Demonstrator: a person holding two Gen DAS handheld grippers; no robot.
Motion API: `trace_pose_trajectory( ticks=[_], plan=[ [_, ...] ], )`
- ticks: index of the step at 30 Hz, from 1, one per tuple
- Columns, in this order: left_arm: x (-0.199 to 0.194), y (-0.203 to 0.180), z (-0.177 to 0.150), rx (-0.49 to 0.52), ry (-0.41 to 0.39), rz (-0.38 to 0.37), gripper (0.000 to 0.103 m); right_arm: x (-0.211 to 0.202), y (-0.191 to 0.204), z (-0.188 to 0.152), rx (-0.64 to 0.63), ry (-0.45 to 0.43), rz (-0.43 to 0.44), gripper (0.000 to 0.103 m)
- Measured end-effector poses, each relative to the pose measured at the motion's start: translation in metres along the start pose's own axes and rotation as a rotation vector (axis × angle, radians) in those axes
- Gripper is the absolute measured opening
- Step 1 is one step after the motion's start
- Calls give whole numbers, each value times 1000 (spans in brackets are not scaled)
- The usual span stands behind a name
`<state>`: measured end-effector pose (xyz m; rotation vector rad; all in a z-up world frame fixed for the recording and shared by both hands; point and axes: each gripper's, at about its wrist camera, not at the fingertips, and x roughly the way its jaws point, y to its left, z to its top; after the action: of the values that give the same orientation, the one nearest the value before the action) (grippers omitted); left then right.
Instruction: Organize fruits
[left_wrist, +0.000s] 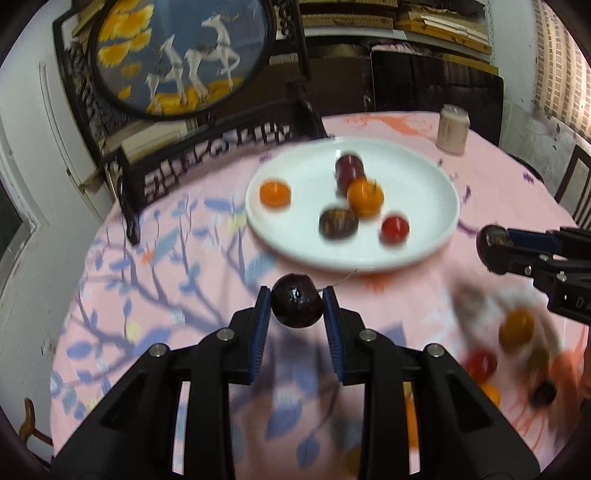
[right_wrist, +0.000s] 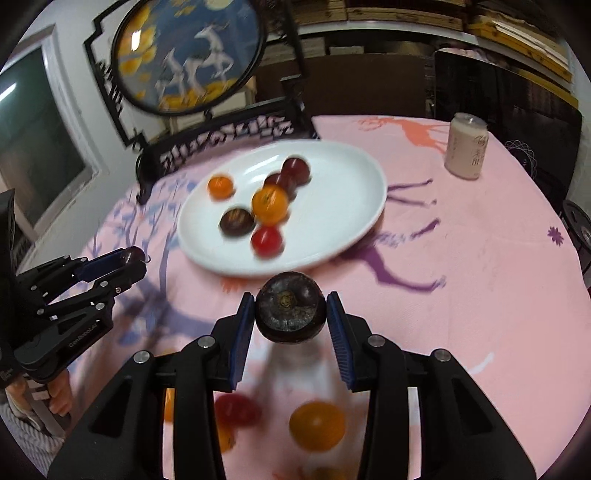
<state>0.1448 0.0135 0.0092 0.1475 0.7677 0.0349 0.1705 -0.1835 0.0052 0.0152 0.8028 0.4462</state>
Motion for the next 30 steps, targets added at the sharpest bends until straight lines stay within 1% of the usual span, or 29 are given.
trace_pose_trajectory(
  ticks=[5,9,10,11,12,13,15,17,20,25,27,30],
  plan=[
    [19,-6,33,-11,-19,2,29,16,-12,32,48,-16,-4,40],
    [44,-4,43,-56,-4,0,30,44,-8,49,20,-10,-16,41],
    [51,-3,42,-66,8,-6,32,50,-6,50,9,-9,-14,42],
    [58,-1,40,-70,27,-15,45,54,-5,49,1,-6,-11,44],
    [62,0,37,-71,34,-18,59,57,-5,47,-3,-4,-11,52],
    [64,1,35,-69,31,-11,61,58,-7,45,-8,-6,-13,53],
    [66,1,32,-55,27,18,61,57,-11,44,-9,-14,-26,53],
    [65,3,30,-61,28,11,62,53,-16,43,3,-24,-27,53],
    [58,2,25,-58,14,17,68,48,-19,38,17,-21,-22,54],
    [50,-1,15,-38,8,26,69,39,-14,27,11,-14,-22,54],
    [42,-1,10,-42,0,26,76,35,-10,22,4,-11,-17,54],
    [30,-2,2,-33,-15,23,76,26,-5,14,-9,-17,-12,55]
  ],
)
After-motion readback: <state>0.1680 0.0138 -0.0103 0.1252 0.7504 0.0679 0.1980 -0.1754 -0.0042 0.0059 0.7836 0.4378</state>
